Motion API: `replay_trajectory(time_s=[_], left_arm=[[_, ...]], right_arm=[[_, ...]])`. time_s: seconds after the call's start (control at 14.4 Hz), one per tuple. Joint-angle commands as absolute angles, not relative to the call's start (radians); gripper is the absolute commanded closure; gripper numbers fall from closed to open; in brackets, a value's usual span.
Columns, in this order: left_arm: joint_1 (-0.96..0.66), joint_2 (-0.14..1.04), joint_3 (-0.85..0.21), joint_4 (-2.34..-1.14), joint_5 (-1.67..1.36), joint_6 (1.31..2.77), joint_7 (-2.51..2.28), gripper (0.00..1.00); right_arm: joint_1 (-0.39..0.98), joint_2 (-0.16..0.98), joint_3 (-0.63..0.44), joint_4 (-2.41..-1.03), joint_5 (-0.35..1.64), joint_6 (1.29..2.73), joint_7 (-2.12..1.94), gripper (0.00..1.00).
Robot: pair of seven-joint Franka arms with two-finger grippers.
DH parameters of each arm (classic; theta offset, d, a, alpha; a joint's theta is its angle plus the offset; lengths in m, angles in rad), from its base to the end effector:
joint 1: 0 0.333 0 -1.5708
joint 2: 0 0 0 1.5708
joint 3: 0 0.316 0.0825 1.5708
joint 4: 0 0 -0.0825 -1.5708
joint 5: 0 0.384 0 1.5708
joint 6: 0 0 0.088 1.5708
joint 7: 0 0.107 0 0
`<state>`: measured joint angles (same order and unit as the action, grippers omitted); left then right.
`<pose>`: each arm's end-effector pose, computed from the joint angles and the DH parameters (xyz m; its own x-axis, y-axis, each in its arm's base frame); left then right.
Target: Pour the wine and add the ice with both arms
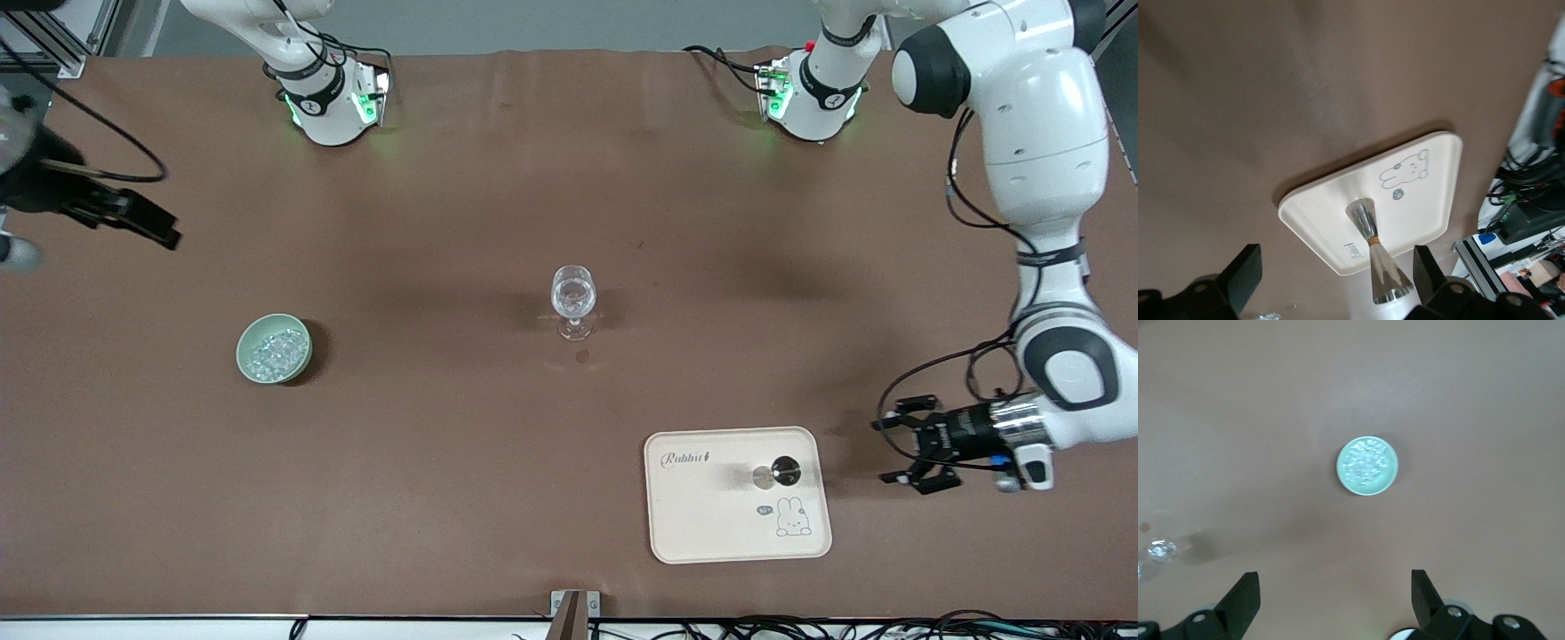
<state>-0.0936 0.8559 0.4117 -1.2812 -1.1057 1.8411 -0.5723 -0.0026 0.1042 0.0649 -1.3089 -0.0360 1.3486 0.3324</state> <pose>0.7375 0.0846 0.2634 0.3829 0.7284 -0.5682 0.9134 -0.2065 0.3508 0.5614 0.0281 0.6682 0.9603 -0.2743 -0.0512 -0.2720 -0.9611 0.0482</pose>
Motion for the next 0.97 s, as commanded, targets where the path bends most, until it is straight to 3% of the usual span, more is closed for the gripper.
replay_trajectory(time_s=[0.0,0.14,0.42,0.7,0.9], left_arm=[[-0.101,0.807,0.46,-1.206,-1.025,1.836,-0.568,0.0],[-0.103,0.76,0.465,-1.154,-1.022,1.864,-0.58,0.0],[-0.106,0.586,0.465,-1.172,-0.911,1.858,-0.601,0.0],[-0.075,0.407,0.26,-1.195,-0.404,1.792,-0.327,0.0],[-0.069,0.342,0.236,-1.206,-0.325,1.709,-0.084,0.0]], right_arm=[[-0.029,0.063,-0.003,-1.359,-0.006,1.364,0.25,0.0],[-0.031,0.066,-0.047,-1.364,0.026,1.397,0.207,0.0],[0.02,0.071,-0.129,-1.379,0.025,1.431,0.161,0.0],[0.018,0.066,-0.124,-1.414,0.026,1.46,0.16,0.0],[-0.053,0.064,-0.054,-1.414,0.026,1.454,0.16,0.0]])
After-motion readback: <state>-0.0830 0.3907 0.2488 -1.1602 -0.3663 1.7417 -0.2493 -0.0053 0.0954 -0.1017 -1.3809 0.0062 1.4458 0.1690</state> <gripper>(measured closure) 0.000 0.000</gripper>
